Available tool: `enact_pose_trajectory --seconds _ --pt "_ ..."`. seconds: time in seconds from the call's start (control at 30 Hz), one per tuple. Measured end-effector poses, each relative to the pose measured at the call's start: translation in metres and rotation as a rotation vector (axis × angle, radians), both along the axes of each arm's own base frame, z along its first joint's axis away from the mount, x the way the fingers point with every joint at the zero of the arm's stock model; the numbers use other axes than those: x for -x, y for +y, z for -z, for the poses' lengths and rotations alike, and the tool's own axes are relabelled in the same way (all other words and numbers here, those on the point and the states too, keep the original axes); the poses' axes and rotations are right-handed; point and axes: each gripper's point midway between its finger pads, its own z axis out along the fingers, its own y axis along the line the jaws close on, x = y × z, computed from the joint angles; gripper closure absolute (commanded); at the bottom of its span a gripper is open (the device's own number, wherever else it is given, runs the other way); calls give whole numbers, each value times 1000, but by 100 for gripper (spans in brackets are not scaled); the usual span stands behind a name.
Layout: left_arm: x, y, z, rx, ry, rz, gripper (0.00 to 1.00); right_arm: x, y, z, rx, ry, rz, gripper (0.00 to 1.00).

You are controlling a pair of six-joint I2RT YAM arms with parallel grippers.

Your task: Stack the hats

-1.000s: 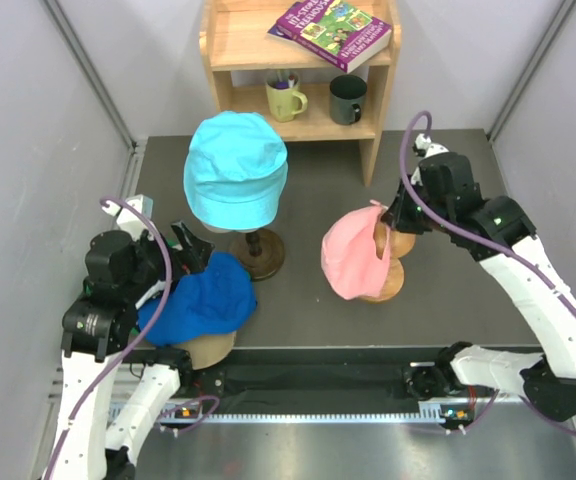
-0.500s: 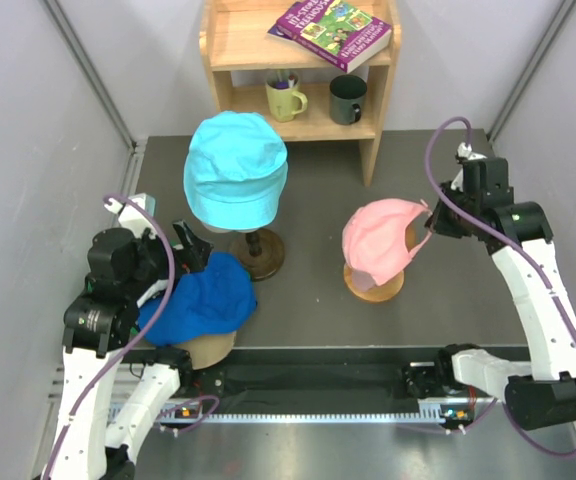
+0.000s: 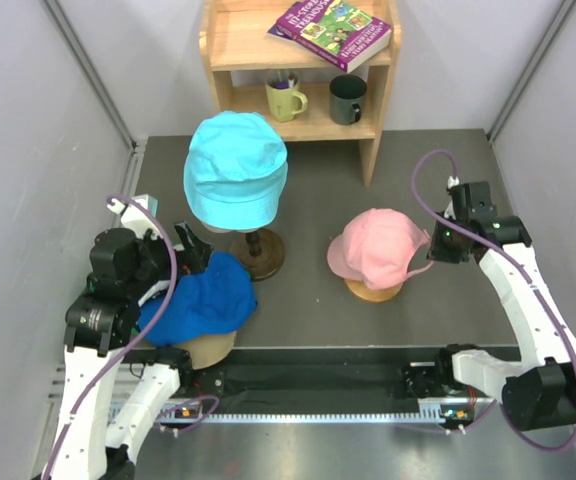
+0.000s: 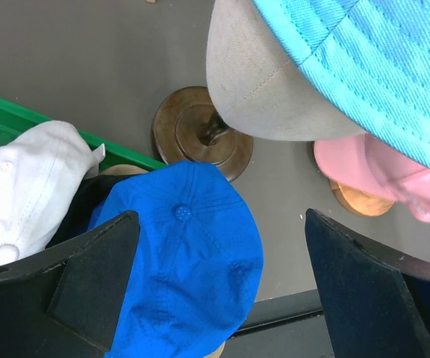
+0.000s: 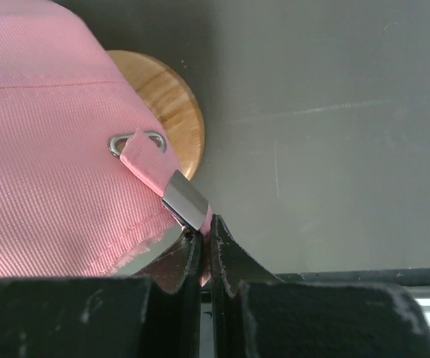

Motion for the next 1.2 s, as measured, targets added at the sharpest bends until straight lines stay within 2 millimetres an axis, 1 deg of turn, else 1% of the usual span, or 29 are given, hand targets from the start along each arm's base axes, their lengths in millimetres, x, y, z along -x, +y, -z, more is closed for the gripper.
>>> enact_pose_trajectory --seconds 0.2,0.33,0.37,0.4,0.43,0.5,0.53,0.6,0.63,0.73,0.83,0.97,1.13,1.2 --pt "0 0 5 -2 13 -1 4 -10 -1 10 -3 -19 11 100" --pt "-1 2 14 -9 33 -9 5 -18 -2 27 -3 -3 18 100" --pt "-1 2 17 -13 40 -13 5 -19 -2 32 -2 7 21 99" --pt "-1 4 21 -19 50 -22 5 -20 -2 36 -1 15 22 95" --pt "-1 6 24 -24 58 -29 6 -21 -2 39 -1 22 22 81" --pt "0 10 31 -38 82 -50 6 -21 -1 40 -7 26 18 63" --pt "2 12 36 -45 97 -59 6 -21 0 39 -13 23 12 47" --pt "2 15 44 -53 122 -82 7 -21 3 37 -26 15 -5 33" --pt "3 17 48 -54 134 -94 7 -20 4 34 -31 7 -18 24" --pt "4 25 66 -67 197 -152 7 -17 5 27 -48 -13 -26 13" --pt "6 32 78 -81 245 -203 7 -11 8 21 -64 -22 -39 5" --pt "4 37 88 -81 272 -246 9 -3 10 12 -77 -25 -47 1" --pt "3 43 109 -95 342 -302 17 1 13 -13 -98 -86 -53 0" --pt "2 43 115 -98 372 -312 18 1 13 -23 -107 -108 -52 0"
